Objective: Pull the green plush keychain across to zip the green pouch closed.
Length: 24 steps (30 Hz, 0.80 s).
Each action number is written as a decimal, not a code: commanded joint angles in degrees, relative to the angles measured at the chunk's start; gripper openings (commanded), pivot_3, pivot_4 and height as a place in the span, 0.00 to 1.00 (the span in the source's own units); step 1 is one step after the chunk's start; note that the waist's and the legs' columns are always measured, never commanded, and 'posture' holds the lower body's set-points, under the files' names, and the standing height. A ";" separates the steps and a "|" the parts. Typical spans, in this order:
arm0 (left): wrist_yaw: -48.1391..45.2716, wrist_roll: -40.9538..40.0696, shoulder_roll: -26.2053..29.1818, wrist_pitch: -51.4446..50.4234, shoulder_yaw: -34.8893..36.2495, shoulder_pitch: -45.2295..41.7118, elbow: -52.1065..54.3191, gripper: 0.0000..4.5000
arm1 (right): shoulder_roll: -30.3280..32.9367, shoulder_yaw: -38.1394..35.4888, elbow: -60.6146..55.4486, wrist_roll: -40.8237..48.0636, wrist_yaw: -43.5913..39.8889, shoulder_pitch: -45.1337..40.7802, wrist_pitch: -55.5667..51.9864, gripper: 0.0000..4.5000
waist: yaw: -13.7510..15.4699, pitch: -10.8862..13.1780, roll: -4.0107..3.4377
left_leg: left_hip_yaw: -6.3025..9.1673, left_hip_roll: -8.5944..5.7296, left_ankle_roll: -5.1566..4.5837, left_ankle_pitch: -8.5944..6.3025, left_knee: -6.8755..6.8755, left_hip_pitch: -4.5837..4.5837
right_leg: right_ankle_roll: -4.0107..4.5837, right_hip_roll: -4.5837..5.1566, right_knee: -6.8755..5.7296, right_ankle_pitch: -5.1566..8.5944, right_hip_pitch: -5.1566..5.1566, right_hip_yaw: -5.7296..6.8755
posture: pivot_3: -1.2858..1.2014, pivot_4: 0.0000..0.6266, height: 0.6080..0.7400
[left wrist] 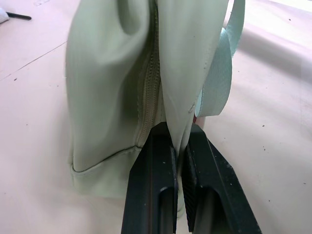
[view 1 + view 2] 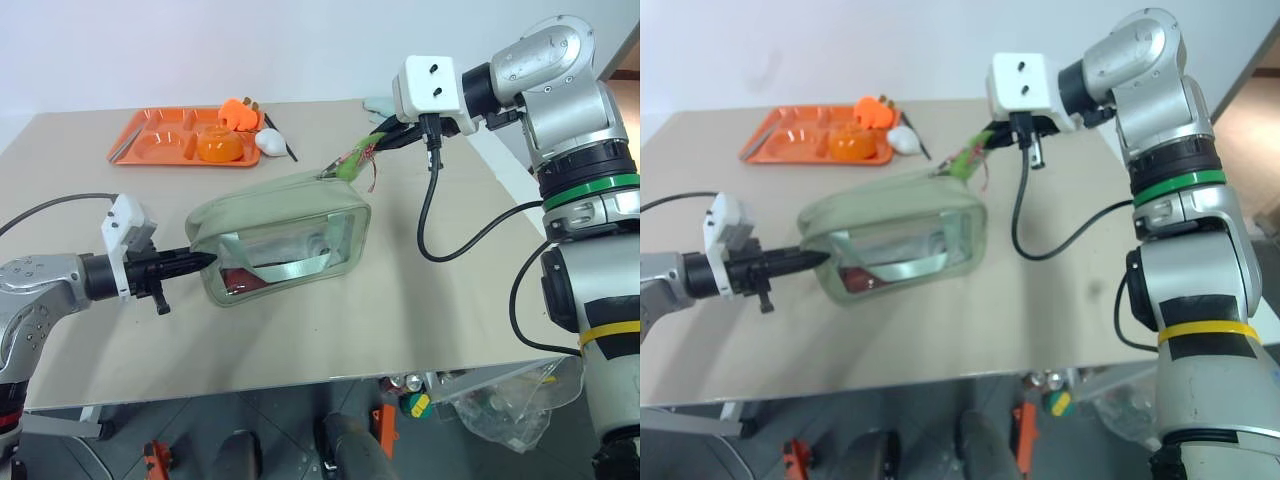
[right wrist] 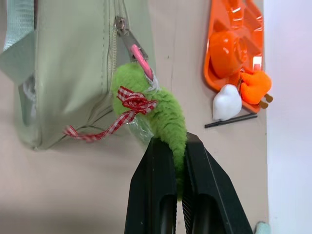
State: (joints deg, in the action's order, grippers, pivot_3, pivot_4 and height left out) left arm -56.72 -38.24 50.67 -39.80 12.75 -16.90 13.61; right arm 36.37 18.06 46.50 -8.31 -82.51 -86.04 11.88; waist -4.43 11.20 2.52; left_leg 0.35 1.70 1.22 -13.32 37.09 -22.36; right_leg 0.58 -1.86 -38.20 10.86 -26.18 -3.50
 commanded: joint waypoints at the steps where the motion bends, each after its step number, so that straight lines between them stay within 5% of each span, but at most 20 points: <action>1: -0.44 0.80 0.57 0.21 -0.67 -0.44 -0.57 0.00 | 1.30 -1.48 -0.32 -0.39 1.41 0.11 0.13 0.00 | 0.01 0.00 0.00 | -0.01 0.00 0.00 0.00 0.00 -0.01 | 0.00 0.01 0.01 0.00 0.00 -0.01 | 0.52 0.24 1.00; 14: -1.66 1.02 1.41 0.20 -0.48 -0.35 -1.03 0.00 | 7.79 1.31 6.60 -8.58 5.14 -3.72 13.51 0.00 | 0.07 0.06 -0.09 | -0.11 -0.12 0.01 -0.01 -0.09 -0.05 | -0.16 0.14 0.05 0.10 -0.03 -0.13 | 0.52 0.24 1.00; 24: -0.87 0.49 1.10 -0.23 -0.61 0.12 0.27 0.00 | 6.71 3.14 -4.51 -7.69 2.63 17.27 11.59 0.00 | 0.26 0.05 -0.08 | -0.09 -0.15 0.02 -0.01 -0.03 -0.04 | -0.23 0.21 0.10 0.10 0.08 -0.13 | 0.52 0.24 1.00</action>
State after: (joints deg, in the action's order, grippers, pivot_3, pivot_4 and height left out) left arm -57.81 -38.00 50.84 -39.23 11.67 -17.69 13.02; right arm 42.65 21.34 45.80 -15.85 -80.91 -70.02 24.11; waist -4.17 11.25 2.44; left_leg 0.24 1.55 1.23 -13.33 37.06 -22.38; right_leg 0.35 -1.67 -38.13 10.95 -26.12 -3.67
